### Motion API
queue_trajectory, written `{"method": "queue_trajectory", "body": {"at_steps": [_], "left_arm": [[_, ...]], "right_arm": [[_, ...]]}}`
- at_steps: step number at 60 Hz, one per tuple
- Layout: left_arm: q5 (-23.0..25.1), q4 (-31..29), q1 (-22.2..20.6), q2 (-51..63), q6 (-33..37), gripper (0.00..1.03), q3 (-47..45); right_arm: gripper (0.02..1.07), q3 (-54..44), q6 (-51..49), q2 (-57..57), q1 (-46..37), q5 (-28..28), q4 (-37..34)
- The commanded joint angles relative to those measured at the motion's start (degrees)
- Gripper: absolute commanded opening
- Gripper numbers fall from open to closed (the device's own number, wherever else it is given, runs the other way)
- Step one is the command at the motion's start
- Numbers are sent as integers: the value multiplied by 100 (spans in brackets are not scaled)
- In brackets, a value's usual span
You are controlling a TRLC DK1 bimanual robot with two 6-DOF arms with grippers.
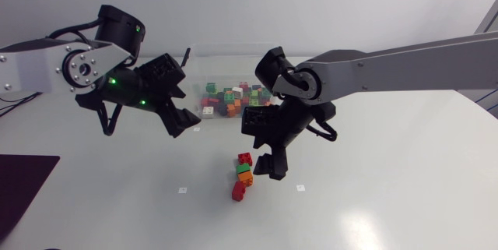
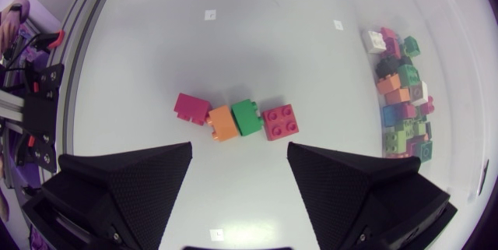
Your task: Place the duplo bricks in the container
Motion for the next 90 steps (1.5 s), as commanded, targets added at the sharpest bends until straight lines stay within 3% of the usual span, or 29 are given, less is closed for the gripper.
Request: {"method": "queue_trajectory", "body": {"at_steps": [1,35,73,85,90], "left_arm": [[45,7,49,-180,264,98,-336],[72,24,392,-646,659,98,-1206],[133,86,559,-813,791,98,-1470],[142,95,541,-778,791,98,-1408],[142,103,506,-760,765,98,-1399]], "right_arm": [[91,132,-309,190,106,54,-167],[91,580,-906,823,765,950,-730],[90,1151,-1100,1596,818,1065,-765],[63,1090,-1065,1675,862,1047,-747],[60,1010,-1029,1710,906,1047,-695]]}}
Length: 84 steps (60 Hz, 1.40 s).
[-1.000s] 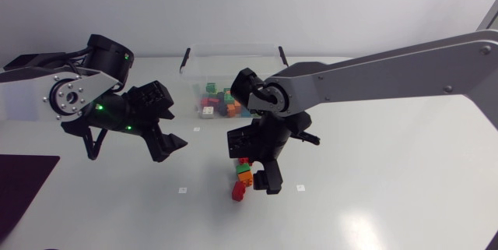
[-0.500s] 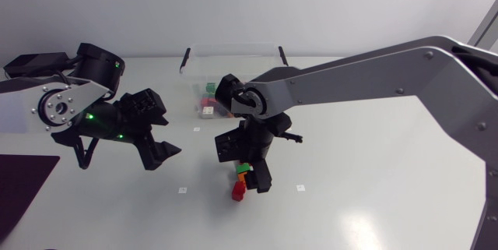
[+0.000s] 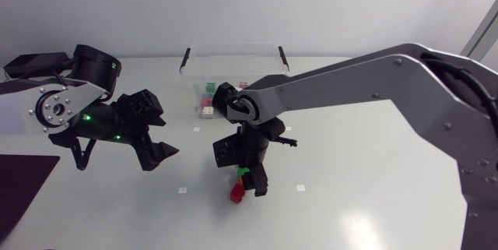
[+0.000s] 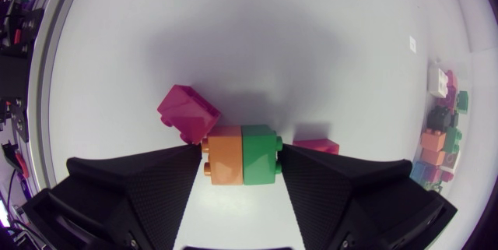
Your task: Place the duplo bricks in the container
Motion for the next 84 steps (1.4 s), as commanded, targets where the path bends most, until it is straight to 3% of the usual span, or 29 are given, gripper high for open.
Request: {"method": "queue_trajectory", "body": {"at_steps": [1,4,11,33,46,65,84], "left_arm": [[63,44,-23,-17,133,98,-60],[63,44,-67,1,133,98,-68],[55,44,-181,18,124,98,-86],[63,44,-761,53,106,98,-191],[63,123,-1210,335,45,98,-244],[63,123,-2124,1003,-570,98,-191],[63,123,-2247,1530,-1089,98,81]], "right_arm": [[57,-87,-116,161,88,11,-8],[49,-131,-89,125,88,-15,9],[43,-263,-28,-33,79,-15,27],[43,-131,148,-938,-589,-68,-78],[43,520,482,-1149,-1230,-472,-78],[43,1425,1475,-1017,-1731,-745,572],[43,2436,2363,-472,-2004,-753,1152]]}}
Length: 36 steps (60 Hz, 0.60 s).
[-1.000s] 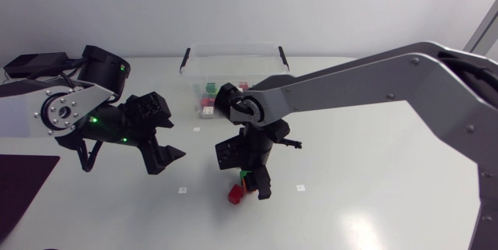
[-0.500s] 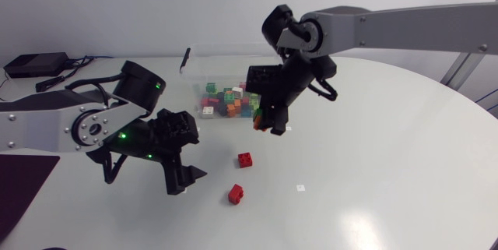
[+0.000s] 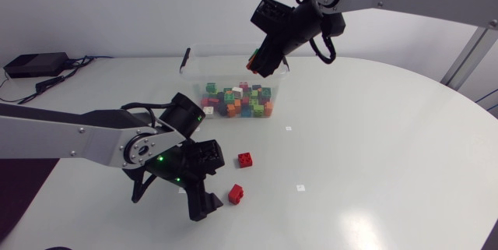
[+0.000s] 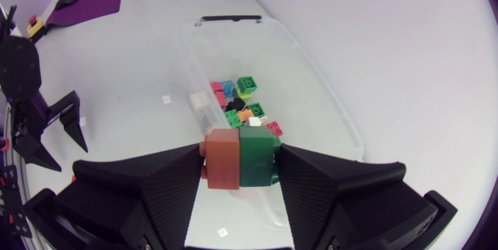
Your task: Place the duplo bricks in the container
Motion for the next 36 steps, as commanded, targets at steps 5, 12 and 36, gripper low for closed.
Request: {"method": "queue_trajectory", "body": {"at_steps": [5,12,36], "left_arm": [[33,16,-74,309,-397,98,278],[50,16,-109,432,-555,98,428],[182,16,-162,616,-713,98,656]], "right_arm": [[43,682,537,528,-223,-96,164],[43,1236,791,888,-363,-166,164],[55,2475,1248,1925,-522,-201,85]]}}
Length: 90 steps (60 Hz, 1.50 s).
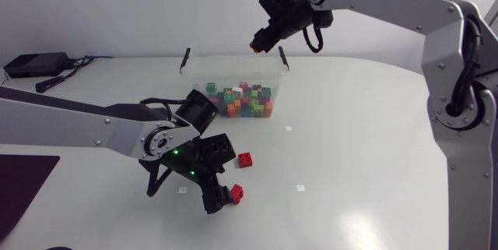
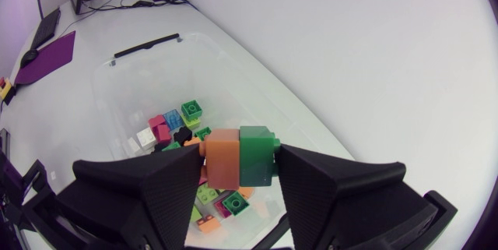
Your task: Place the duplo bricks in the container
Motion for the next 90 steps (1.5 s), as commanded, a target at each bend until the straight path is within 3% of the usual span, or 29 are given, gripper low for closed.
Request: {"method": "queue_trajectory", "body": {"at_steps": [1,5,16,33,62,66,72,80,90], "left_arm": [[51,16,-24,118,-123,98,173],[60,16,-16,136,-141,98,191],[60,16,-7,136,-211,98,191],[60,16,-60,206,-431,98,208],[-107,-63,-367,540,-1151,96,349],[-151,-63,-376,628,-1169,91,367],[-151,-63,-402,689,-1169,74,402],[-160,-124,-376,672,-1178,30,411],[-160,-344,-297,496,-1134,29,393]], "right_arm": [[59,356,239,293,-10,-27,-66],[80,654,274,495,7,-9,-250],[101,997,353,636,-19,61,-470],[102,268,362,-340,-54,70,-611],[102,-3266,-16,-2652,-72,88,93],[102,-3705,-236,-2845,-19,79,163],[102,-4206,-579,-2968,16,35,233],[102,-4839,-1141,-3153,183,-27,233],[102,-5155,-1765,-2977,333,-176,57]]}}
